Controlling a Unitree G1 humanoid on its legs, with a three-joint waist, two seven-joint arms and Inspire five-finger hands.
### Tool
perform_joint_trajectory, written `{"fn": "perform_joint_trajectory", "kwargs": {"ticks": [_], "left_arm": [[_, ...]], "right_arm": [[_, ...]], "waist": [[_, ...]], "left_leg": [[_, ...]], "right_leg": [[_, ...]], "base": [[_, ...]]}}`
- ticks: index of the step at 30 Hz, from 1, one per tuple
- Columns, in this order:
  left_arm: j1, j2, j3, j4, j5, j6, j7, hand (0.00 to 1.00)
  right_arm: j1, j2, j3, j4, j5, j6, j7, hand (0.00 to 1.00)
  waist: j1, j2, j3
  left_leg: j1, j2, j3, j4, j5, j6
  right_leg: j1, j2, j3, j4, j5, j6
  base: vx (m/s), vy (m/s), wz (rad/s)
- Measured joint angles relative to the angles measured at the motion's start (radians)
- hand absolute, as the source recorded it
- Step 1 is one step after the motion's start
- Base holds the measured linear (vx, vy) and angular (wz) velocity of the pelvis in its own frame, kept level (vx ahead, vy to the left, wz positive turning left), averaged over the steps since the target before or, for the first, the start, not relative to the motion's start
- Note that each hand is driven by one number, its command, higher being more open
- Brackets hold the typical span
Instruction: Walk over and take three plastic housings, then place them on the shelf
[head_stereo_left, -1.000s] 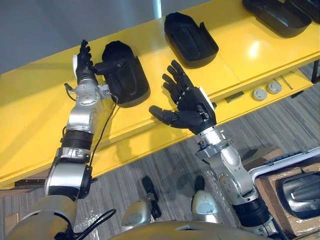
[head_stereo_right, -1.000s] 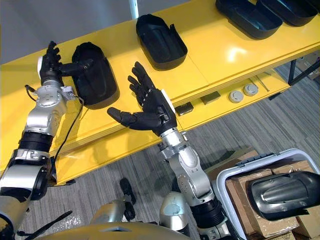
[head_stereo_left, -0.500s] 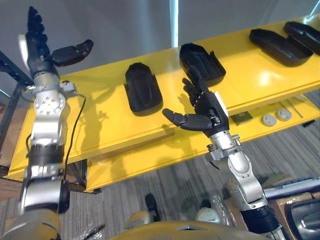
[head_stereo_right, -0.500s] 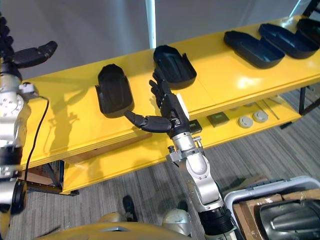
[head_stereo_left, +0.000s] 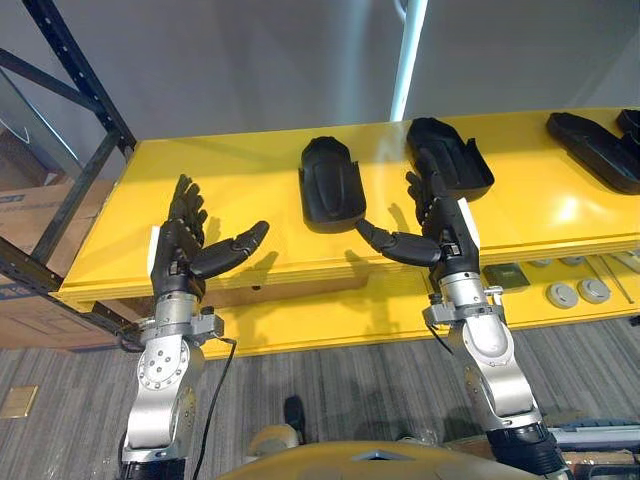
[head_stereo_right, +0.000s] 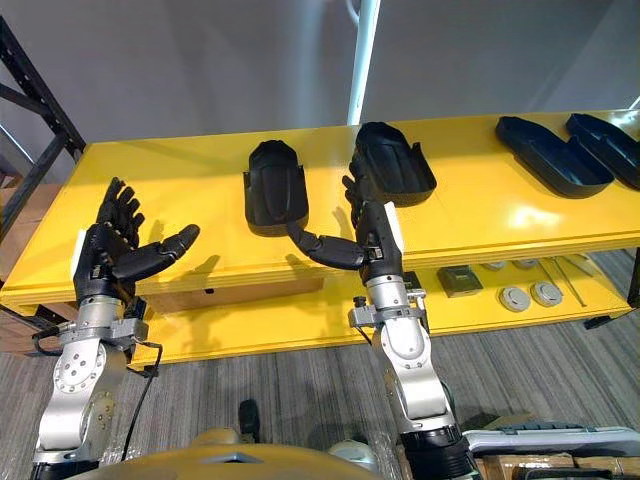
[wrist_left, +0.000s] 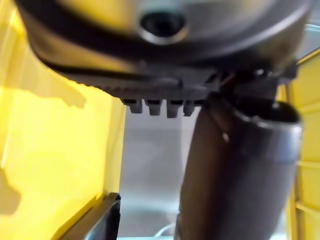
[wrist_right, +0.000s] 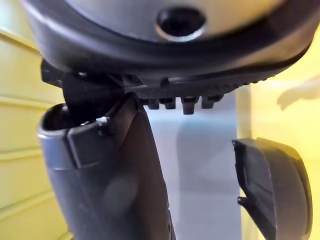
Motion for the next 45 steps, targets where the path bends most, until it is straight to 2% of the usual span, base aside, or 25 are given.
{"fn": "perform_joint_trajectory", "kwargs": {"ticks": [4,6,11,13,17,20,25,29,34,40,45], "left_arm": [[-0.019,0.0,-0.039,0.003,-0.004,-0.005,-0.024,1.0],[-0.023,0.0,-0.056,0.015,-0.004,-0.01,-0.018,1.0],[-0.054,0.0,-0.067,0.025,-0.005,-0.076,0.011,1.0],[-0.081,0.0,-0.067,0.022,-0.005,-0.098,0.013,1.0],[-0.085,0.001,-0.06,0.02,-0.014,-0.1,0.0,1.0],[-0.082,0.002,-0.053,0.017,-0.015,-0.1,-0.027,1.0],[-0.042,0.015,-0.028,0.011,-0.058,-0.106,-0.061,1.0],[-0.019,0.025,-0.019,0.011,-0.086,-0.112,-0.065,1.0],[-0.01,0.025,-0.02,0.011,-0.092,-0.112,-0.078,1.0],[-0.008,0.025,-0.024,0.011,-0.092,-0.112,-0.095,1.0],[-0.008,0.02,-0.027,0.014,-0.083,-0.112,-0.114,1.0]], "right_arm": [[-0.014,-0.001,0.004,0.059,-0.007,0.001,0.001,1.0],[-0.035,-0.002,0.006,0.093,-0.083,0.001,0.008,1.0],[-0.108,-0.047,0.025,0.103,-0.271,-0.002,0.027,1.0],[-0.157,-0.096,0.028,0.104,-0.356,-0.008,0.058,1.0],[-0.239,-0.199,0.053,0.123,-0.437,-0.029,0.128,1.0],[-0.288,-0.264,0.061,0.15,-0.439,-0.037,0.161,1.0],[-0.319,-0.303,0.071,0.152,-0.477,-0.049,0.22,1.0],[-0.351,-0.34,0.135,0.199,-0.531,-0.052,0.245,1.0],[-0.426,-0.339,0.178,0.337,-0.553,-0.043,0.251,1.0],[-0.534,-0.336,0.232,0.515,-0.583,0.005,0.262,1.0],[-0.591,-0.336,0.251,0.582,-0.581,0.008,0.261,1.0]], "waist": [[0.0,-0.012,-0.006],[-0.002,-0.012,-0.006],[0.001,-0.012,-0.006],[0.012,-0.012,-0.006],[0.017,-0.015,-0.004],[0.021,-0.023,0.001],[0.04,-0.039,0.01],[0.044,-0.047,0.016],[0.069,-0.051,0.024],[0.098,-0.053,0.033],[0.092,-0.051,0.042]], "left_leg": [[-0.014,0.0,0.0,0.0,0.004,-0.001],[-0.013,-0.001,0.0,0.0,0.007,-0.004],[-0.013,0.002,-0.01,0.0,0.008,-0.003],[-0.012,0.001,-0.022,0.0,0.011,0.0],[-0.012,-0.005,-0.043,0.0,0.021,0.008],[-0.011,-0.009,-0.058,0.0,0.021,0.007],[-0.004,-0.01,-0.059,0.0,0.018,0.004],[-0.003,-0.014,-0.068,0.0,0.016,0.008],[-0.011,-0.013,-0.074,0.0,0.019,0.005],[-0.014,-0.014,-0.081,0.0,0.025,-0.001],[-0.01,-0.014,-0.097,0.0,0.027,0.0]], "right_leg": [[-0.014,0.0,0.0,0.0,0.0,0.0],[-0.014,-0.001,0.001,0.0,0.001,0.0],[-0.009,0.003,-0.008,0.003,0.006,-0.003],[-0.001,0.005,-0.019,0.003,0.008,0.0],[0.015,0.004,-0.035,0.004,0.009,0.002],[0.027,0.002,-0.055,0.004,0.007,0.001],[0.038,0.001,-0.059,0.005,0.0,-0.001],[0.042,-0.002,-0.073,0.003,-0.001,0.001],[0.041,-0.001,-0.081,0.002,-0.001,0.001],[0.045,0.0,-0.084,0.003,0.0,0.001],[0.059,0.0,-0.103,0.002,0.001,-0.003]], "base": [[0.0,0.0,0.0],[0.02,-0.002,-0.01],[0.04,-0.013,0.04],[0.04,-0.015,0.14],[0.03,0.003,0.14],[-0.01,0.019,0.19],[-0.02,0.017,0.02],[-0.04,0.033,0.1],[-0.01,0.017,0.06],[0.02,0.0,0.02],[0.03,-0.008,0.07]]}}
